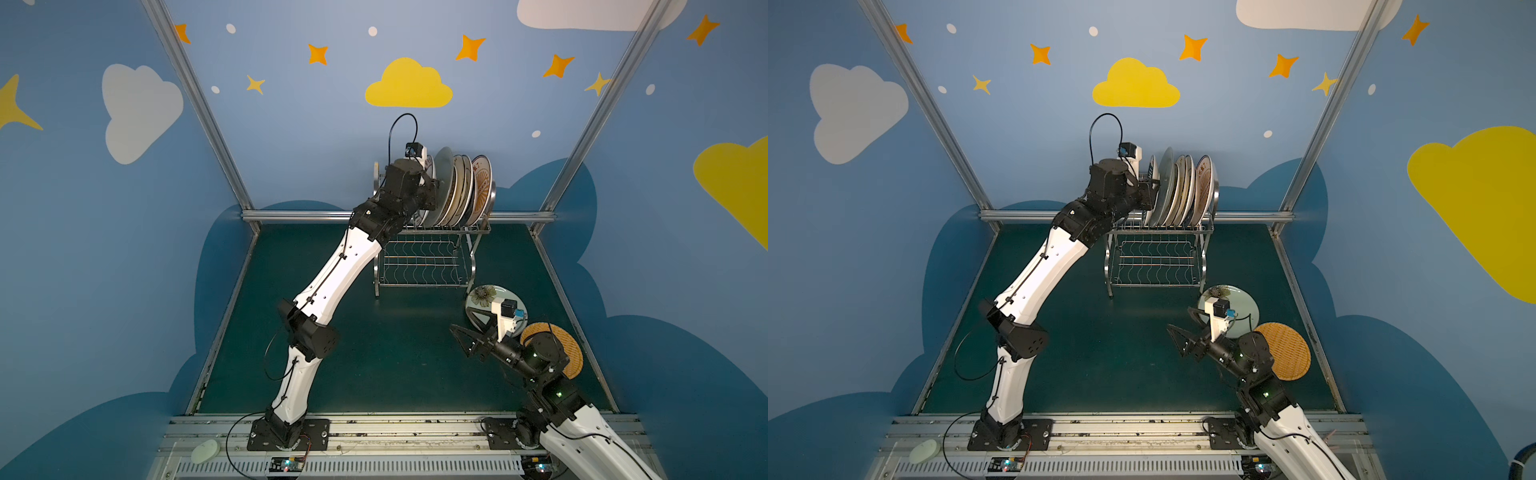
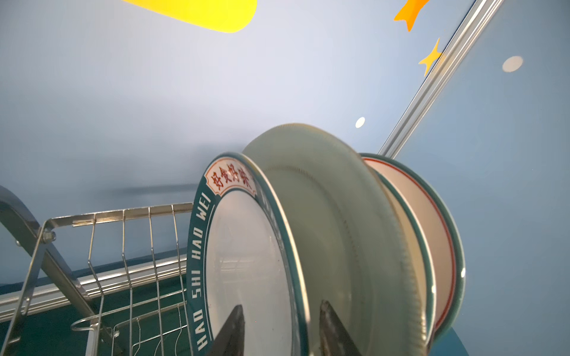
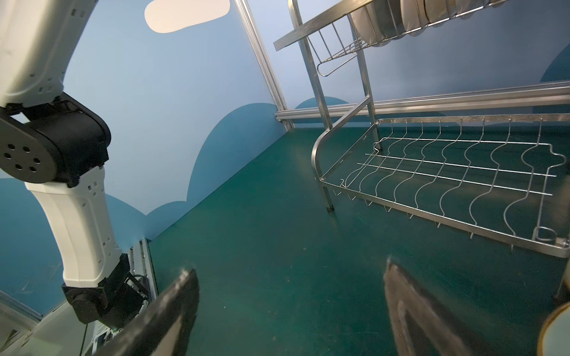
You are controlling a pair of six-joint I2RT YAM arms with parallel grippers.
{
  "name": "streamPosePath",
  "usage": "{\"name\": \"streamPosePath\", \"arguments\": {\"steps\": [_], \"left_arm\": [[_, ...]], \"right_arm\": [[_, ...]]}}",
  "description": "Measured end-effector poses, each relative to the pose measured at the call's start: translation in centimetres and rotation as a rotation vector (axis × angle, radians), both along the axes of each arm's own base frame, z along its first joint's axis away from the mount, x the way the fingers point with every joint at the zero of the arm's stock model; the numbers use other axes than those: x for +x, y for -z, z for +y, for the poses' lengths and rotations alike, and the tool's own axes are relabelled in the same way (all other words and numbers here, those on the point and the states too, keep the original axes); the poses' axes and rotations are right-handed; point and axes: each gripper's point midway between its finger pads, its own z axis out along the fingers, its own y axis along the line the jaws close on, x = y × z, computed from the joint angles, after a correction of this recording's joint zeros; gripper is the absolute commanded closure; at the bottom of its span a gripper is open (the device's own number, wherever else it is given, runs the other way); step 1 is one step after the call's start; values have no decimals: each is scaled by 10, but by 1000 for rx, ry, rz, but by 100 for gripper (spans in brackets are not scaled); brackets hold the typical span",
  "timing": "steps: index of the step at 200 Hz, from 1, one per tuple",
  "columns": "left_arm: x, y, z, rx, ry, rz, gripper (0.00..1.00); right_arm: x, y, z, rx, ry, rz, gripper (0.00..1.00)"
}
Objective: Load plates into a dish rack
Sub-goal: Place the plate on the dish rack.
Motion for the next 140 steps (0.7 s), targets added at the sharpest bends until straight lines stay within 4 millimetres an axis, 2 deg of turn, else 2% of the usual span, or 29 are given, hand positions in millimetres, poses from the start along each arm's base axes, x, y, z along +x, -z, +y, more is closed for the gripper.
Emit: {"name": "streamPosePath", "arguments": {"steps": [90, 117, 140], "left_arm": [[-17, -24, -2, -102, 59, 15, 60], [-40, -51, 7, -151, 91, 9, 57], [-70, -82, 25, -192, 113, -8, 54]], "right_arm": [[0, 0, 0, -1, 0, -1, 8], [-1, 0, 1, -3, -2, -3, 8], [0, 0, 1, -5, -1, -6, 8]]}}
